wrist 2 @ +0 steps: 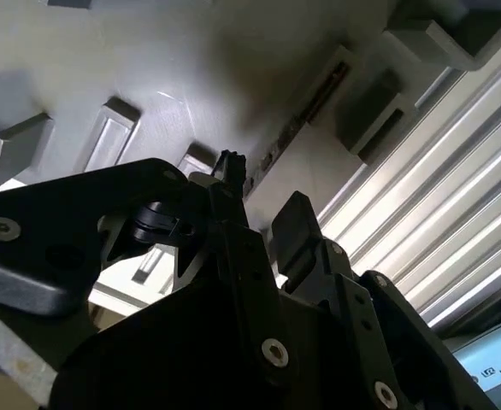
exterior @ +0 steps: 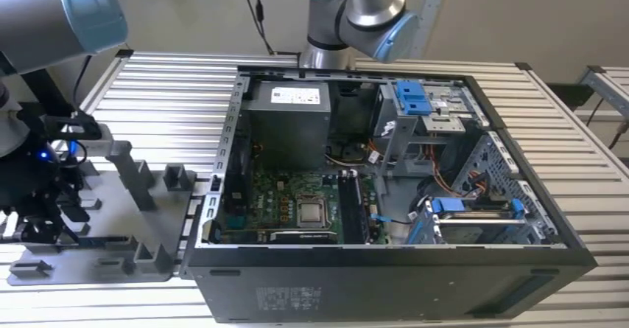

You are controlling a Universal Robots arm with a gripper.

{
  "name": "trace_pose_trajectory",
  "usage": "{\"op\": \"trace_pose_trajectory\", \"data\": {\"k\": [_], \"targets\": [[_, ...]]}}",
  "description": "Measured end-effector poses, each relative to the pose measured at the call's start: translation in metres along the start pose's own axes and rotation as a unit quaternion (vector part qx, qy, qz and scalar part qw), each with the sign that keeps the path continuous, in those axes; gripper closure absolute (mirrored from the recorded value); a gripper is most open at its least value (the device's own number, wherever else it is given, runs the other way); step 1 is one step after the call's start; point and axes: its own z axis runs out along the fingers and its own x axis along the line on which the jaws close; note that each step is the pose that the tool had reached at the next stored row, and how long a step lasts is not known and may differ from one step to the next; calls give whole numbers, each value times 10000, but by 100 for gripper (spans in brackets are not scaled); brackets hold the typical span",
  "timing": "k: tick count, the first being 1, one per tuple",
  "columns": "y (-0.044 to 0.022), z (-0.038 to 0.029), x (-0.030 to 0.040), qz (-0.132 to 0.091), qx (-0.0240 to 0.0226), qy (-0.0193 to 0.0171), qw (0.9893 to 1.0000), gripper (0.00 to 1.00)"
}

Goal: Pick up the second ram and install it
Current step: 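Pick up the second ram and move it above second insertion slot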

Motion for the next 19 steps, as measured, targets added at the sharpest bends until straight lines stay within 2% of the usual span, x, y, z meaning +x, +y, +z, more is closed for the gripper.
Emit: {"op": "trace_pose_trajectory", "data": {"k": [11, 19], "targets": [[62, 150, 1, -120, 28, -81, 9999, 58], [93, 226, 41, -157, 30, -97, 9998, 58]]}}
